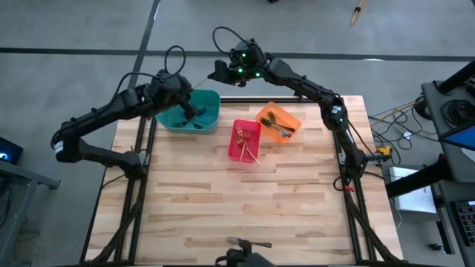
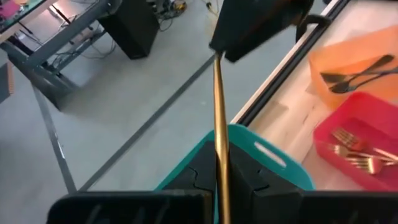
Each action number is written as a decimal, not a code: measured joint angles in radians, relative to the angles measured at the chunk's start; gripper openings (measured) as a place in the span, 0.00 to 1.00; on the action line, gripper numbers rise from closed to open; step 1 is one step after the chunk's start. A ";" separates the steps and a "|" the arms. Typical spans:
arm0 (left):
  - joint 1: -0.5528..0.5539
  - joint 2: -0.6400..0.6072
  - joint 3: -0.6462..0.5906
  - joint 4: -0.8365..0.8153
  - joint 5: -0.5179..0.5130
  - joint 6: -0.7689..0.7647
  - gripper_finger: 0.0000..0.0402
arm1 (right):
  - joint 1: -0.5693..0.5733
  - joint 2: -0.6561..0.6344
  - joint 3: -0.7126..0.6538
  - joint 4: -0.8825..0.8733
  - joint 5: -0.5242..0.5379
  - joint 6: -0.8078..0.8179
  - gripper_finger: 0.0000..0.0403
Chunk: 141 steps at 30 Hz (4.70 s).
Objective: Sort silverware by color (type)
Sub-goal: Put the golden fork into the red bin
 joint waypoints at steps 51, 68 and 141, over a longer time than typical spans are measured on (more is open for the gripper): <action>-0.039 0.033 0.000 0.041 0.015 -0.087 0.28 | 0.008 0.025 -0.001 0.140 0.025 -0.279 0.05; -0.037 -0.107 0.000 0.064 0.063 -0.083 0.39 | 0.005 -0.087 0.000 0.058 0.025 -0.580 0.05; -0.161 0.094 -0.781 0.181 0.429 -0.527 0.30 | -0.018 -0.152 0.000 -0.118 0.063 -0.919 0.06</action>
